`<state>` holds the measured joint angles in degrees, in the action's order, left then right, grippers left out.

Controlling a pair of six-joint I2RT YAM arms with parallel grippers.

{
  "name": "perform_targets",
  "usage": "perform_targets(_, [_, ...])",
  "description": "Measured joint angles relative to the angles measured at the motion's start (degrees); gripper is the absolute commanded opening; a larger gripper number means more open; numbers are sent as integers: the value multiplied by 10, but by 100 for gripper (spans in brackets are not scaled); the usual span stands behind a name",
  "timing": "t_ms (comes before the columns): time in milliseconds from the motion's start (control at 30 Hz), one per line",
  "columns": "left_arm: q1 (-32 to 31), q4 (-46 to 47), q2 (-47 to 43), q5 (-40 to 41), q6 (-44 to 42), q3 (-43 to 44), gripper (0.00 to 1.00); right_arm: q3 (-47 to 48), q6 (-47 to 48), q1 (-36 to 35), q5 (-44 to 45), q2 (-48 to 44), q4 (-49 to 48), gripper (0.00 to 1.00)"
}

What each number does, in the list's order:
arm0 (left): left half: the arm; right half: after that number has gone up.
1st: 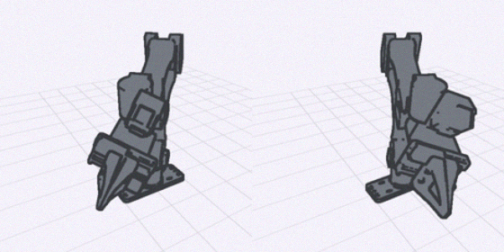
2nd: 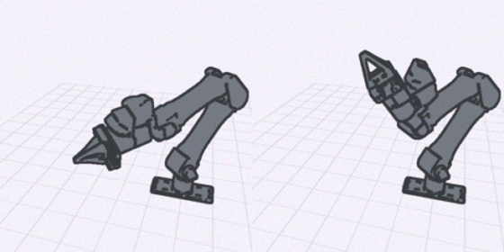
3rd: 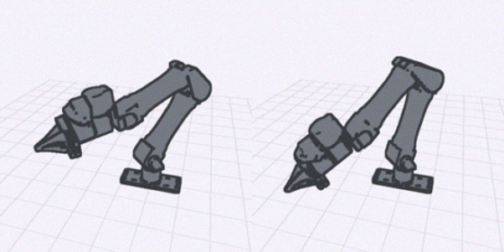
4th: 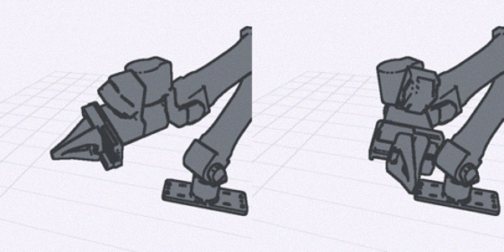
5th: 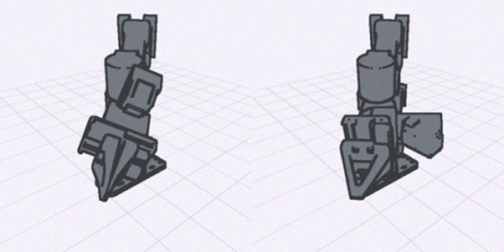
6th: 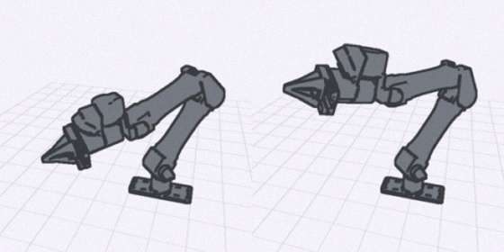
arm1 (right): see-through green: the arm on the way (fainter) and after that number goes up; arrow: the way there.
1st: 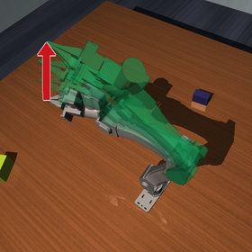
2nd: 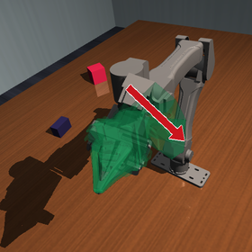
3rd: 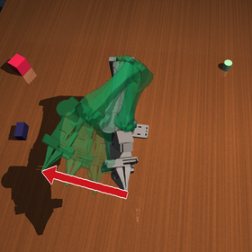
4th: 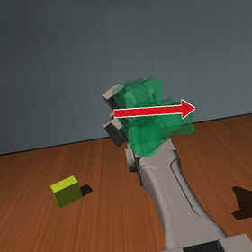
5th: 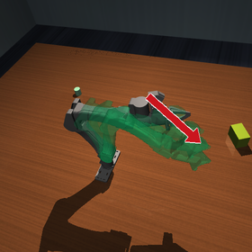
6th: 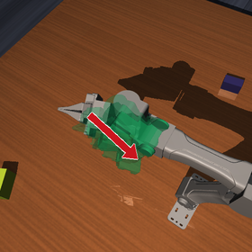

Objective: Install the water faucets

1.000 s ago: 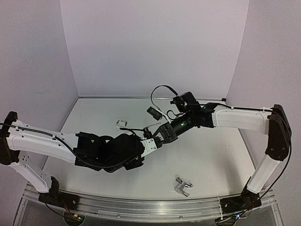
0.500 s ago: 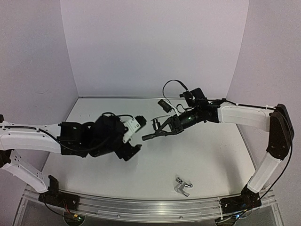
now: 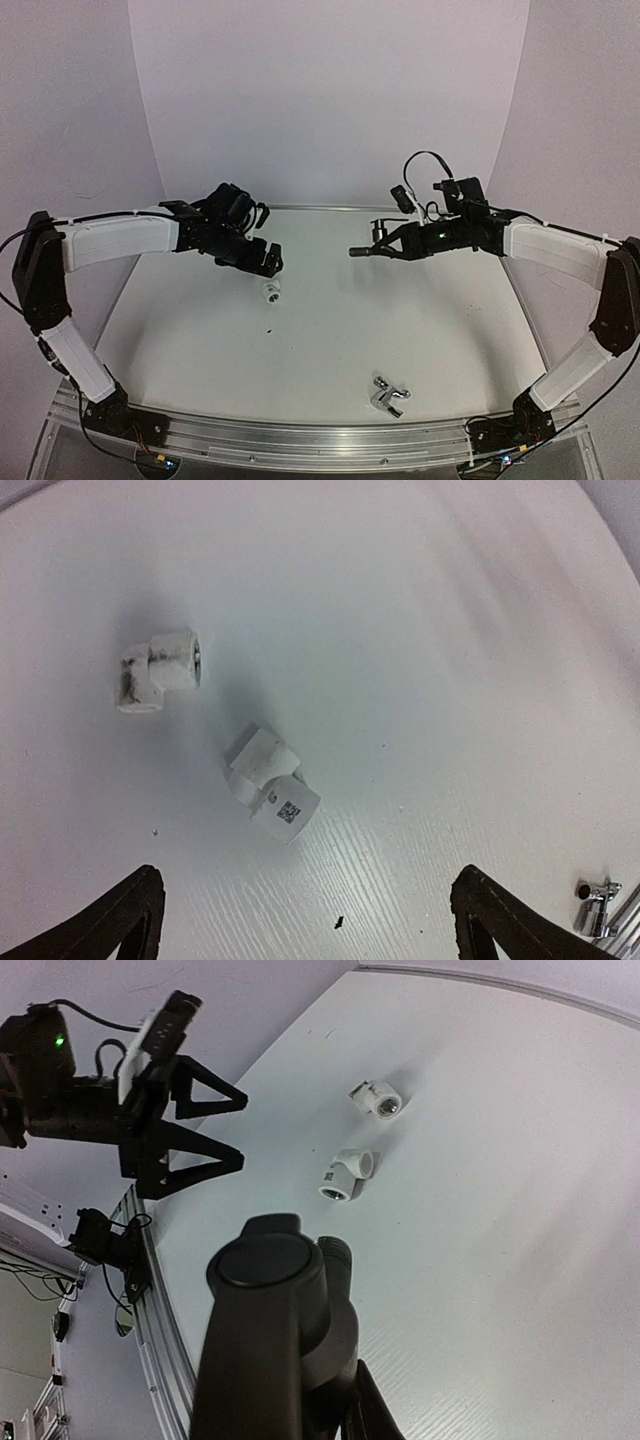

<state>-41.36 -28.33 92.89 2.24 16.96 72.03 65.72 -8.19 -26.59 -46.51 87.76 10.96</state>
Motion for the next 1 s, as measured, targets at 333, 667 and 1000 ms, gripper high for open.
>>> perform_targets(333, [45,-38,188,-79,30,142,92,-25,0,6,16,-8,-4,0])
perform_targets(667, [50,-70,269,-93,26,182,63,-31,0,6,17,-16,-8,0])
perform_targets(1000, [50,-52,242,-104,68,118,36,-36,0,6,17,-20,-10,0])
